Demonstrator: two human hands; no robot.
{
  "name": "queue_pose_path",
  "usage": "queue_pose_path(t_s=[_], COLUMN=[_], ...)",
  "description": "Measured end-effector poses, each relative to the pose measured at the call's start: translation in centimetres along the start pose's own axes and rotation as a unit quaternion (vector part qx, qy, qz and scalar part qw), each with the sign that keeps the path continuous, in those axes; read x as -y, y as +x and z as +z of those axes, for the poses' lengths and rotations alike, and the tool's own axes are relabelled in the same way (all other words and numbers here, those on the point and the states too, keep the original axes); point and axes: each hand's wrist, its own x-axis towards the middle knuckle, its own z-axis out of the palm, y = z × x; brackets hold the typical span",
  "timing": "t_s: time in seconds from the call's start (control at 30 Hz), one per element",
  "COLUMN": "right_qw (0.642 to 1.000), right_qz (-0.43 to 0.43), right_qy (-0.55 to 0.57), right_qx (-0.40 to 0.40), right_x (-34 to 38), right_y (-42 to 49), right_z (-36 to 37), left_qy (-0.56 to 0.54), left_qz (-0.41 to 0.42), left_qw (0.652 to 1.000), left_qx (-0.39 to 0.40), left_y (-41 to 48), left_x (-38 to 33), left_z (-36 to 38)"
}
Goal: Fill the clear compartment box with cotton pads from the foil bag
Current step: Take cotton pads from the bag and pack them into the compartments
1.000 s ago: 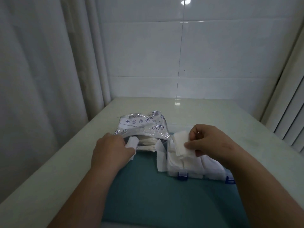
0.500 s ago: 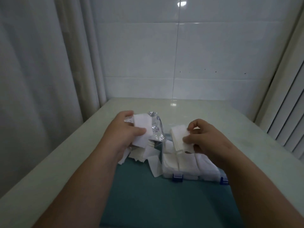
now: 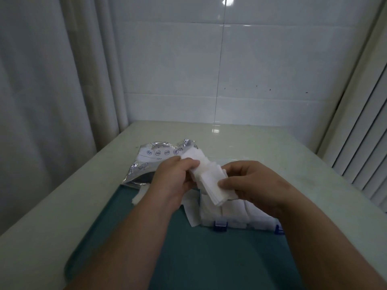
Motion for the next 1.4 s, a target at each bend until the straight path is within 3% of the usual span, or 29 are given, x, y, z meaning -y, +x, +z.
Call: queue_pose_path(t_s=[0.1, 0.23, 0.4, 0.53, 0.8, 0.93, 1.23, 1.4], right_qw=[1.000, 0.998, 0.994, 0.993, 0.990, 0.988, 0.994, 0.983], right_qz=[-0.004, -0.010, -0.047, -0.069, -0.065, -0.060, -0.073, -0.092], right_qy=[-0.021, -0.064, -0.084, -0.079, -0.108, -0.128, 0.001, -0.027], right_qx=[-0.004, -0.028, -0.055, -0.052, -0.069, -0.061, -0.079, -0.158], right_x=[0.0, 0.3, 0.9, 1.2, 1.0, 1.0, 1.1, 0.5], right_y=[0.0, -0.2, -0.8, -0.9, -0.8, -0.7, -0.6, 0.1], right_z=[0.2, 0.2, -0.4, -0.2, -0.1, 0.1, -0.2, 0.2], left_qy=[-0.016, -0.047, 0.042, 0.079, 0.024, 0.034, 0.064, 0.045], left_qz=[0.001, 0.000, 0.056, 0.072, 0.036, 0.052, 0.067, 0.045], left_qw=[0.999, 0.999, 0.998, 0.993, 0.997, 0.998, 0.995, 0.996], left_qx=[0.032, 0.014, 0.003, 0.041, 0.065, 0.030, 0.019, 0.060], left_y=[-0.2, -0.4, -0.4, -0.8, -1.3, -1.2, -0.9, -1.3], left_x=[0.0, -0.3, 0.0, 0.2, -0.3, 0.0, 0.4, 0.3], left_z=[0.1, 0.3, 0.2, 0.4, 0.8, 0.9, 0.9, 1.1])
